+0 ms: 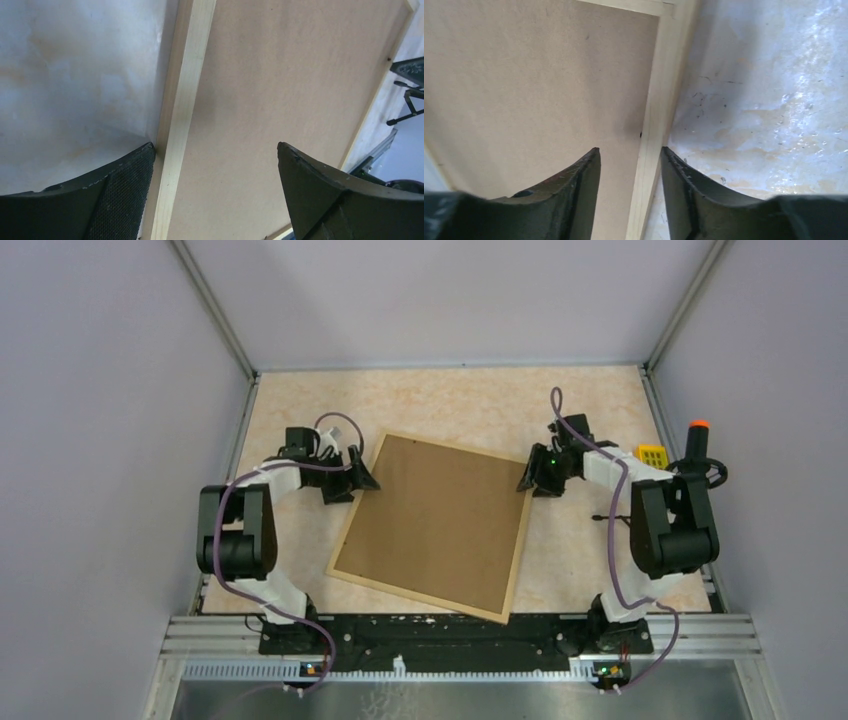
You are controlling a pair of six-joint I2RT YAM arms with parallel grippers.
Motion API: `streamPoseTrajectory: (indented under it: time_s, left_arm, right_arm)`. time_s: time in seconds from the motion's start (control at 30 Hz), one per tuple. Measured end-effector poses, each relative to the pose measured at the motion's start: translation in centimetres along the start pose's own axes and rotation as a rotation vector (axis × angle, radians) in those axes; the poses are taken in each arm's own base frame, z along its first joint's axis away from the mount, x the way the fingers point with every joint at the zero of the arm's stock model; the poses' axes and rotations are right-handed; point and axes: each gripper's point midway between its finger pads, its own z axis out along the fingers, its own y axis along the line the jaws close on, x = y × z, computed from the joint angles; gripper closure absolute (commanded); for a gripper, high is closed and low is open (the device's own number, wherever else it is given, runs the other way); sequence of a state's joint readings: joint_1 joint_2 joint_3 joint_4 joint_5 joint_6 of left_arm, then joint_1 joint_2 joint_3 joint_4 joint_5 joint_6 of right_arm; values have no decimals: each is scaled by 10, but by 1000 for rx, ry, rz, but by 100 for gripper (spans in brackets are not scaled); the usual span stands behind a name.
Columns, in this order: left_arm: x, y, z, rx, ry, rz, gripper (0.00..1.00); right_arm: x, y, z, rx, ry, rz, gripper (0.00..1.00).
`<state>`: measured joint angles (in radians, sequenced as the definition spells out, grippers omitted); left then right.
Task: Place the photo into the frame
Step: Adjust the photo frame at the center of the board, then install the photo frame at the center of the board.
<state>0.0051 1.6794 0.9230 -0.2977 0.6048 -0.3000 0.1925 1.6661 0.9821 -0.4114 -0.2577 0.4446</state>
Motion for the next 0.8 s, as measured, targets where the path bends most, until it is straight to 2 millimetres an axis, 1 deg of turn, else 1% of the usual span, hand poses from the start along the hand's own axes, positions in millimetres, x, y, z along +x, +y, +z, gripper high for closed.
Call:
streamPoseTrajectory:
  time_s: [0.07, 0.17, 0.23, 0.33, 0.47, 0.63, 0.8]
  left_arm:
    - [6, 2, -5, 11, 11, -13, 4]
    - [15, 3, -9, 15, 24, -21, 4]
    - [18, 3, -10, 15, 30, -22, 4]
    - [19, 3, -11, 15, 34, -24, 4]
    - [19, 3, -11, 18, 35, -24, 4]
    - [19, 3, -11, 17, 34, -23, 4]
    - [19, 2, -11, 19, 34, -22, 4]
  right_arm:
    - [-7, -3, -4, -42, -5, 39, 59]
    - [-13, -9, -8, -73, -9, 71, 69]
    - [-12, -9, -9, -85, -4, 70, 73]
    - [-10, -7, -8, -97, 7, 63, 76]
    - [-4, -11, -4, -87, 36, 60, 86]
    - [-4, -16, -4, -59, 36, 47, 87]
    - [-8, -16, -1, -55, 40, 45, 86]
